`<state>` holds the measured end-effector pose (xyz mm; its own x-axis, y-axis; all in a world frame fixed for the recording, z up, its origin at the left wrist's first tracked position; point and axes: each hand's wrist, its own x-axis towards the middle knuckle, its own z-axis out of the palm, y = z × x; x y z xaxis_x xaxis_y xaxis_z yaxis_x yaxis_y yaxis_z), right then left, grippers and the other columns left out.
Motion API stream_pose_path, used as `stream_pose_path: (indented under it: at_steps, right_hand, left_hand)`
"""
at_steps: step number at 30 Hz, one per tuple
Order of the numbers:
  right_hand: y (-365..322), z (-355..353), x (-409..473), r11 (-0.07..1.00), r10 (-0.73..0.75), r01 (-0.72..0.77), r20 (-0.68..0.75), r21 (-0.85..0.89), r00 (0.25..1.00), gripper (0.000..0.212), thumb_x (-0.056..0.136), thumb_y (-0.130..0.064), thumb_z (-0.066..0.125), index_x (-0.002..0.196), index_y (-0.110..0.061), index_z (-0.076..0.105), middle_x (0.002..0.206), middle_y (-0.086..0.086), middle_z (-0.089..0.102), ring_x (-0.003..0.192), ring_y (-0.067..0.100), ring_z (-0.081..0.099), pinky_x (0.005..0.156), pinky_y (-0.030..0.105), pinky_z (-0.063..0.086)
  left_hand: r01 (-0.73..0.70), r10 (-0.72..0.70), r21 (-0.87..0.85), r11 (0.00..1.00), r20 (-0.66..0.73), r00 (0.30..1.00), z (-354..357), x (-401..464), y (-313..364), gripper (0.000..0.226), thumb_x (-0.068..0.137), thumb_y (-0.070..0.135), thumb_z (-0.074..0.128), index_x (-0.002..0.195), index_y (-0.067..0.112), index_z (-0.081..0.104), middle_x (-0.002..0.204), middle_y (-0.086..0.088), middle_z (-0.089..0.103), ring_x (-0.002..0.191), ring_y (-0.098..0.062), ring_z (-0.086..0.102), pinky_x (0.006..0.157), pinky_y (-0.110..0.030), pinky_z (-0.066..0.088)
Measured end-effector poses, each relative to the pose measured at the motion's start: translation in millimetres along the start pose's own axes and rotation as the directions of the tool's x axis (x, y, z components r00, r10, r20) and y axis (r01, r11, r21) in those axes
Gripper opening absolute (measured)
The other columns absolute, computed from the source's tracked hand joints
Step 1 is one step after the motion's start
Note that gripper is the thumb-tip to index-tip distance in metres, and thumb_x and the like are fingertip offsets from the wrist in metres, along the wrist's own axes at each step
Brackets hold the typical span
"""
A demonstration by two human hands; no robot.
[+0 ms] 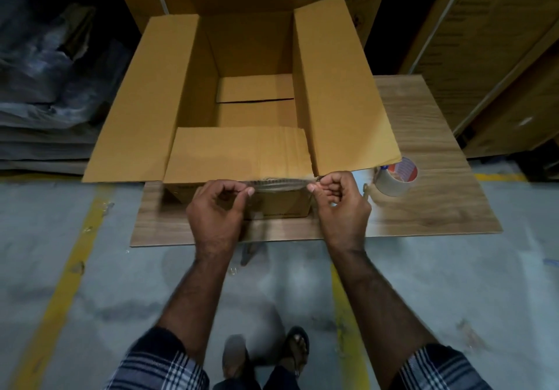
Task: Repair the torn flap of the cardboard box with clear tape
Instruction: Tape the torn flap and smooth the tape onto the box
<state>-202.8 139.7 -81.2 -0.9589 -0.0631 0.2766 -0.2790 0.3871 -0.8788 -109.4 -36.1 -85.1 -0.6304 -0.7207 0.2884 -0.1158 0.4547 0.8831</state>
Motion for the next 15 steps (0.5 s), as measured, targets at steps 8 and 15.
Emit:
stream_pose_path:
  at_steps: [8,15]
  right_hand:
    - [0.6,-1.5,3.2,0.999,-0.012,0.012,-0.005,-0.031,1.000,0.019,0.083,-0.023,0.082,0.086,-0.017,0.063,0.074,-0.009,0.066,0.066,0.006,0.062,0.064,0.026,0.058]
    - [4.7,-1.8,10.6,0.991,-0.034,0.031,-0.026,-0.131,0.999,0.029,0.080,-0.032,0.083,0.077,-0.018,0.058,0.065,-0.008,0.061,0.060,0.011,0.059,0.058,0.036,0.055]
  left_hand:
    - [0.025,-0.024,0.032,0.999,-0.036,0.999,4.1,1.5,3.0,0.017,0.077,0.030,0.083,0.085,0.035,0.068,0.085,0.013,0.072,0.088,-0.019,0.068,0.078,-0.047,0.059]
    - [0.030,-0.017,0.178,0.984,-0.074,0.997,3.8,4.4,6.6,0.016,0.076,0.047,0.077,0.084,0.042,0.064,0.085,0.016,0.070,0.085,-0.013,0.067,0.076,-0.044,0.058]
